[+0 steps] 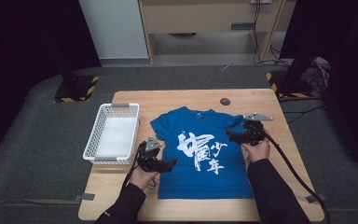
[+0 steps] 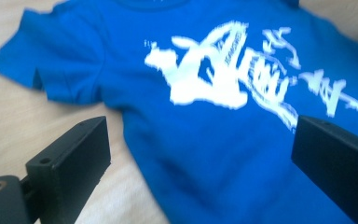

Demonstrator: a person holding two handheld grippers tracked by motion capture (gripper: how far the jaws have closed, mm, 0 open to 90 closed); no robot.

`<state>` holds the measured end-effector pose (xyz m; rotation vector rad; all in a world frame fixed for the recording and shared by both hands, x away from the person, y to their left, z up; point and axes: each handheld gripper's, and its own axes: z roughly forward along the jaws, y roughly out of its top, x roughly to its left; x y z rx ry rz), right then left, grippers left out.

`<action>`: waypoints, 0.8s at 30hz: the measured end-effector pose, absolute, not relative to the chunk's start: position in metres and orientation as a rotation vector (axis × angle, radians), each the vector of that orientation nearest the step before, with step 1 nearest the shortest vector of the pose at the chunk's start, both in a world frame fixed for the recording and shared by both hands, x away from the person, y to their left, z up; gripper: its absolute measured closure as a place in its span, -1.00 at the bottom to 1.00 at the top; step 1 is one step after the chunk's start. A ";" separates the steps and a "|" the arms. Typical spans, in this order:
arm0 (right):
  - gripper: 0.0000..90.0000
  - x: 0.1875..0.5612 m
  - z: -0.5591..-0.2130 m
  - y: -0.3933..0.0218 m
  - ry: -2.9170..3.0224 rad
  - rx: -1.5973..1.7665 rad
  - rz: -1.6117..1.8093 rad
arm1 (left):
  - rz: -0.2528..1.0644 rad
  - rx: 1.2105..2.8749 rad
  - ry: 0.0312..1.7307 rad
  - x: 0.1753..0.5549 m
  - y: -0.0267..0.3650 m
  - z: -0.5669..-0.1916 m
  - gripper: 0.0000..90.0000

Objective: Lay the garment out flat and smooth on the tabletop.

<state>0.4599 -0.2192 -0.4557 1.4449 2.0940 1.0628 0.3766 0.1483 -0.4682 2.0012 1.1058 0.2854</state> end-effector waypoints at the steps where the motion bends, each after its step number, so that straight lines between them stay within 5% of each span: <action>1: -0.88 0.457 -0.455 -0.219 2.101 1.440 1.066 | 0.282 1.993 1.109 0.378 0.147 -0.469 -0.91; 24: -0.94 0.400 -0.465 -0.219 2.248 1.408 1.050 | 0.279 2.024 1.104 0.368 0.143 -0.475 -0.91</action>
